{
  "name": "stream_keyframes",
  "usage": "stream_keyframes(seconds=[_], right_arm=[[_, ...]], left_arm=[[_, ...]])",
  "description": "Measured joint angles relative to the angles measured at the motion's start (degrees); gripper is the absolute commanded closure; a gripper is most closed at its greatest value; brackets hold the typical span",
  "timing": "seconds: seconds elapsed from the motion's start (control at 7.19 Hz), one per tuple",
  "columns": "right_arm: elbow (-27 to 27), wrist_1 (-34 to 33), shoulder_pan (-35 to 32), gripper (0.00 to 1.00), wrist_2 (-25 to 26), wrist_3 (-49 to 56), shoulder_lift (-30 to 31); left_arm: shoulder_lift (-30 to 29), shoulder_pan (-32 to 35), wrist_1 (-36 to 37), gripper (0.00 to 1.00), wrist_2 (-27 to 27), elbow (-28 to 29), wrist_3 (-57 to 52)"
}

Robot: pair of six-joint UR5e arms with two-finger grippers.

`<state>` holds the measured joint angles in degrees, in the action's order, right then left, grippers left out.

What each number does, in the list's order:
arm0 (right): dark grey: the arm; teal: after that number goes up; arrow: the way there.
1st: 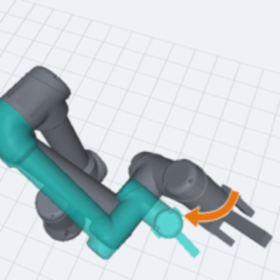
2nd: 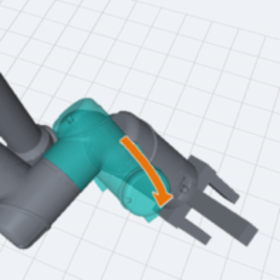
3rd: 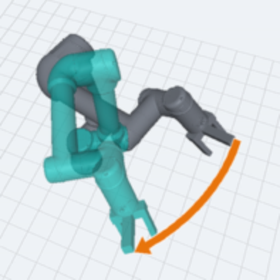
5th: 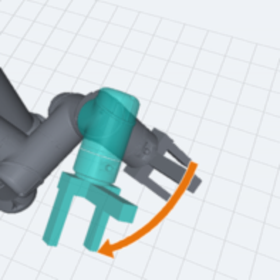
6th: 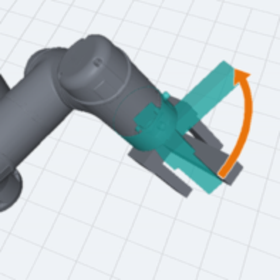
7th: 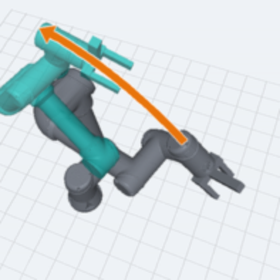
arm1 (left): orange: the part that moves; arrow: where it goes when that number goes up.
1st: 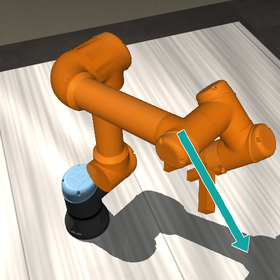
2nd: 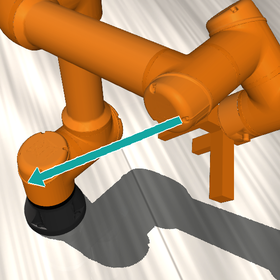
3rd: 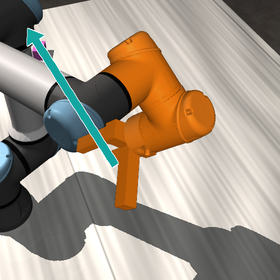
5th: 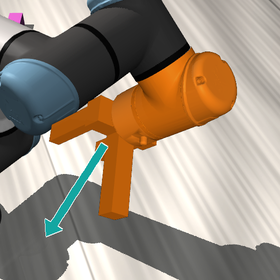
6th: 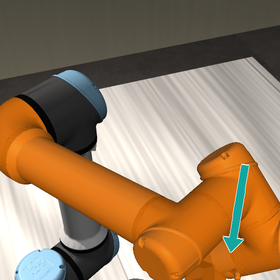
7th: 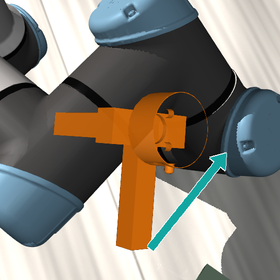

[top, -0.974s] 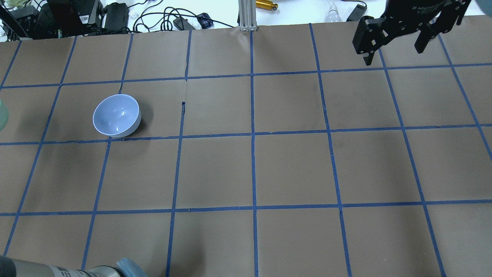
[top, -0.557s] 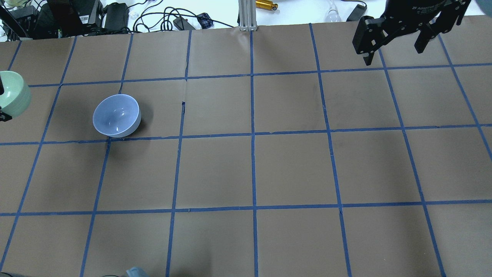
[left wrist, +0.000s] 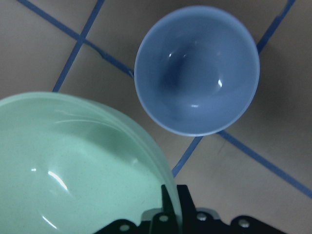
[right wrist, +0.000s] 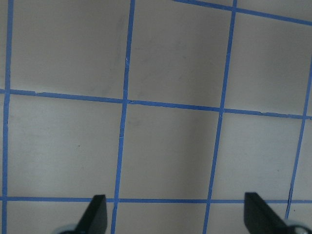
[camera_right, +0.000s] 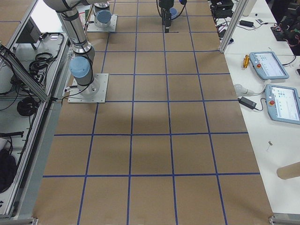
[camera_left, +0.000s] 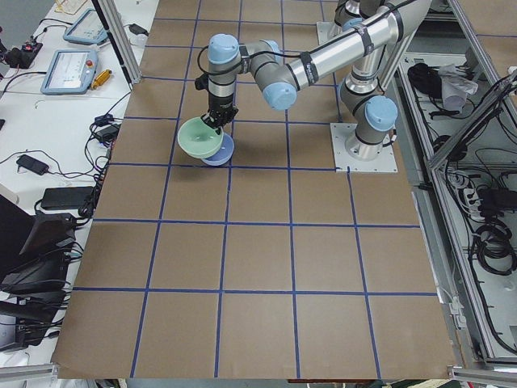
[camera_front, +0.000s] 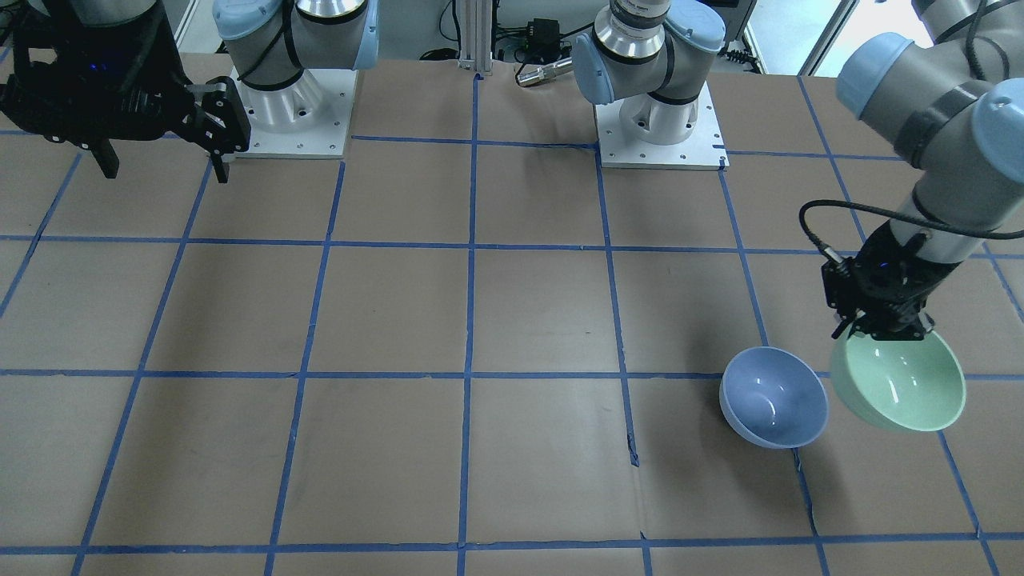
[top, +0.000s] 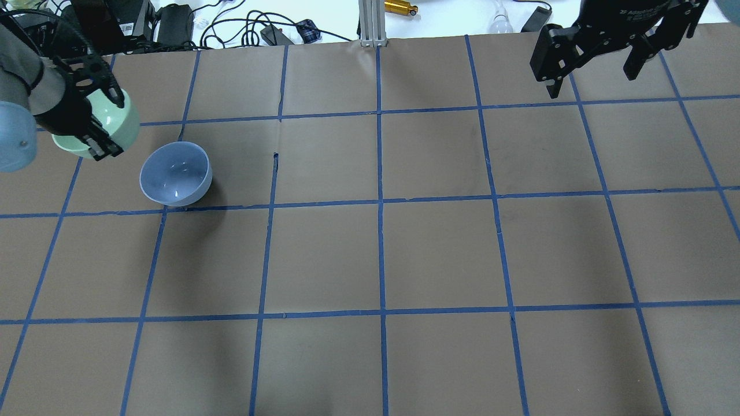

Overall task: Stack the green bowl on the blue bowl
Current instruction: 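Carry the green bowl over the light blue bowl and lower it inside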

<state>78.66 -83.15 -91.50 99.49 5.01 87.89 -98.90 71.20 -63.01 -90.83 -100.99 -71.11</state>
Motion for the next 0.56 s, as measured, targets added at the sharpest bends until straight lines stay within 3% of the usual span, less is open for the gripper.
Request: stream_keyframes(seconds=[0.56], right_arm=[[0.0, 0.0, -0.1, 0.00, 0.0, 0.0, 0.0]], left_arm=[[-1.9, 5.1, 2.6, 1.00, -2.0, -4.6, 10.6]])
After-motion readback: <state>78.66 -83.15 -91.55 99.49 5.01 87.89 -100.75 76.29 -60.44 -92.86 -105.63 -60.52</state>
